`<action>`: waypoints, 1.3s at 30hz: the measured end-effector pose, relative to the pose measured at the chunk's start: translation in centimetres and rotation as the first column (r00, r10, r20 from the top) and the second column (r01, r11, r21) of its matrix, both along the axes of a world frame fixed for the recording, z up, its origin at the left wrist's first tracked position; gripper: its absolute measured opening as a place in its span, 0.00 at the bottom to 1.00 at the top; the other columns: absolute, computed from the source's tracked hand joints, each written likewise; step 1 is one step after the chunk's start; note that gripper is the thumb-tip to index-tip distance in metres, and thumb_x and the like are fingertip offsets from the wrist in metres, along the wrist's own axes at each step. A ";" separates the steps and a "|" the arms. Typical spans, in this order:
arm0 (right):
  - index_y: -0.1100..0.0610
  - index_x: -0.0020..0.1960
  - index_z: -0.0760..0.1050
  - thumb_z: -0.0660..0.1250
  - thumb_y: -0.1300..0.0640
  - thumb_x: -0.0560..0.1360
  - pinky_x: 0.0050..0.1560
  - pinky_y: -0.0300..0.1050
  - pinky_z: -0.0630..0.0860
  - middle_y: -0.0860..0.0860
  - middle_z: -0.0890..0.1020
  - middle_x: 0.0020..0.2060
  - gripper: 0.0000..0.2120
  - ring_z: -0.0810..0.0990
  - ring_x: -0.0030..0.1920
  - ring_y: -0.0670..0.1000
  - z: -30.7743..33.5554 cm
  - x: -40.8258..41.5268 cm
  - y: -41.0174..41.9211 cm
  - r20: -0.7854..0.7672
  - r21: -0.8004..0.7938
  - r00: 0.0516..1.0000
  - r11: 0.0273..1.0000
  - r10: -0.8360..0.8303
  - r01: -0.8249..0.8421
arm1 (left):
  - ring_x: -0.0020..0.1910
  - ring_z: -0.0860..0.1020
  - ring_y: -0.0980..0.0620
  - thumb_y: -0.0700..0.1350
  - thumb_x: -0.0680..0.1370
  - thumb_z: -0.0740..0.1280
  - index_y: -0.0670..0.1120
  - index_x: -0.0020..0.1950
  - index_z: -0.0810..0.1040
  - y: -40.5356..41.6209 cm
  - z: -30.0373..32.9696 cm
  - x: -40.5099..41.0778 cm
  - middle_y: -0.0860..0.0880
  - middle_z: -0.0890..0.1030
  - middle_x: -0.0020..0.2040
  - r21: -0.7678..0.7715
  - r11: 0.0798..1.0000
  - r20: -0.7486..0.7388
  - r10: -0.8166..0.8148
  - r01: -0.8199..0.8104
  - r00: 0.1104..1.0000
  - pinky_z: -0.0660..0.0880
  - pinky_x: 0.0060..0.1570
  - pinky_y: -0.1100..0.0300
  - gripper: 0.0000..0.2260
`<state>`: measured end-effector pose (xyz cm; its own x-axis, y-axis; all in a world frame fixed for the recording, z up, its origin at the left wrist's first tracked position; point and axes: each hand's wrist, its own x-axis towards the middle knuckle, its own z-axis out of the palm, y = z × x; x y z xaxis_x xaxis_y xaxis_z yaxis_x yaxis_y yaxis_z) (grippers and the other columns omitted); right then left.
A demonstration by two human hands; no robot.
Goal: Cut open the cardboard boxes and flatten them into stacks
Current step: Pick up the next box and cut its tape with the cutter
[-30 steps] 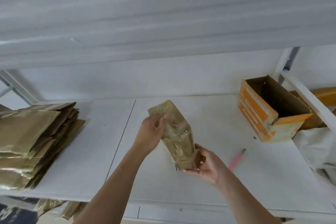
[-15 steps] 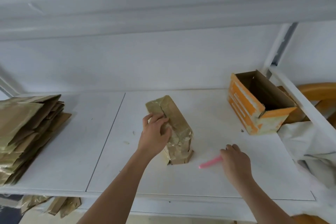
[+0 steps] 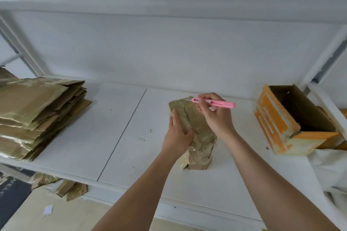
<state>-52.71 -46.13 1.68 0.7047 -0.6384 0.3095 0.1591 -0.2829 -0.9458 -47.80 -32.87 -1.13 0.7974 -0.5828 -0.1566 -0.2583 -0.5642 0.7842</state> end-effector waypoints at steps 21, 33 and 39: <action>0.62 0.38 0.77 0.68 0.65 0.73 0.33 0.38 0.69 0.52 0.80 0.31 0.05 0.77 0.32 0.49 -2.1 1.5 0.0 -0.270 -0.516 0.963 0.844 0.004 -0.148 | 0.62 0.76 0.41 0.53 0.84 0.44 0.53 0.80 0.40 0.1 -0.4 0.0 0.55 0.48 0.81 0.132 0.991 0.121 -0.004 -0.012 0.993 0.73 0.56 0.47 0.25; 0.60 0.35 0.74 0.65 0.63 0.75 0.29 0.45 0.68 0.52 0.78 0.30 0.10 0.76 0.30 0.52 -2.0 -8.8 2.6 -0.234 -0.304 0.969 0.941 0.076 -0.148 | 0.54 0.79 0.41 0.47 0.83 0.47 0.49 0.80 0.40 -0.7 0.2 -0.5 0.52 0.52 0.80 0.224 0.972 0.218 0.024 -0.074 0.976 0.68 0.44 0.53 0.27; 0.61 0.35 0.77 0.65 0.59 0.72 0.37 0.51 0.76 0.57 0.81 0.32 0.08 0.80 0.35 0.57 -2.3 -11.8 3.2 0.026 0.047 0.990 0.989 -0.139 0.138 | 0.71 0.64 0.41 0.48 0.80 0.55 0.43 0.73 0.58 -1.6 1.4 0.7 0.47 0.44 0.79 0.205 0.977 0.220 0.022 -0.068 0.975 0.71 0.54 0.49 0.22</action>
